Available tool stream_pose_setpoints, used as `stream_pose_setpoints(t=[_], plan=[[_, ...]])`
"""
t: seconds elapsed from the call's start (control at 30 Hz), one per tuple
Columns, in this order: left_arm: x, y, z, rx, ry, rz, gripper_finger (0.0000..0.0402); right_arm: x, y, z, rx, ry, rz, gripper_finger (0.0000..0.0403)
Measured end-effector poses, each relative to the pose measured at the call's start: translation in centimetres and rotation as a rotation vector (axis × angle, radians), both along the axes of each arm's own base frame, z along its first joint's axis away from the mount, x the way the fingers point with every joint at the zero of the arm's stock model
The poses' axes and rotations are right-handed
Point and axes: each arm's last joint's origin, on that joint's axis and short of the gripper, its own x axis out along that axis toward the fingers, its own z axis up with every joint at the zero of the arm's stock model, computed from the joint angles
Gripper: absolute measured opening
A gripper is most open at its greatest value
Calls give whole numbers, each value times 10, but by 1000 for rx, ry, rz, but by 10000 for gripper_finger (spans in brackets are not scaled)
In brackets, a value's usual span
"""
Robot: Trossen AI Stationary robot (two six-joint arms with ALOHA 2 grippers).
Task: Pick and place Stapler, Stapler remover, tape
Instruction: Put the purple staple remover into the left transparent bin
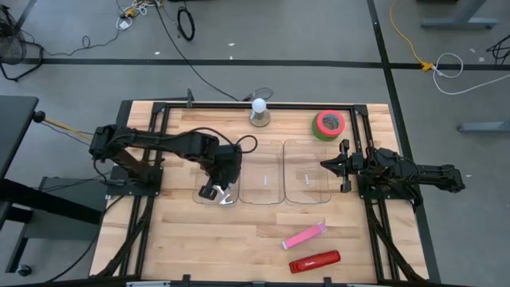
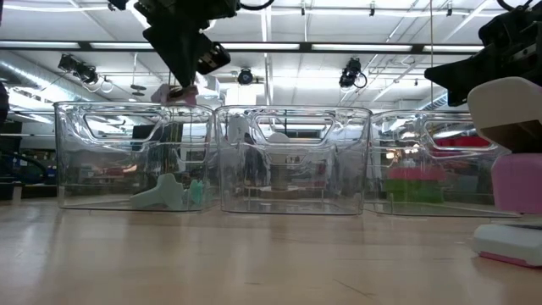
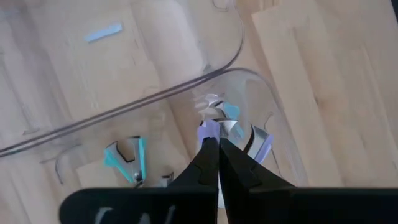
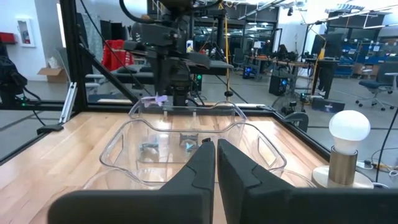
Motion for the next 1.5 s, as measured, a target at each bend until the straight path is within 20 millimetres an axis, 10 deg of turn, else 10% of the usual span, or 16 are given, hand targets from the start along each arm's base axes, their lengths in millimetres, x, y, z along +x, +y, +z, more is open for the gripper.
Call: stream_pose_setpoints(t=[1.13,1.5], plan=[[6,13,1,5,-48,122,2,0,0,0,0,0,-1,22],[-7,12,-33,-47,-46,170,2,0,0,0,0,0,0,22]])
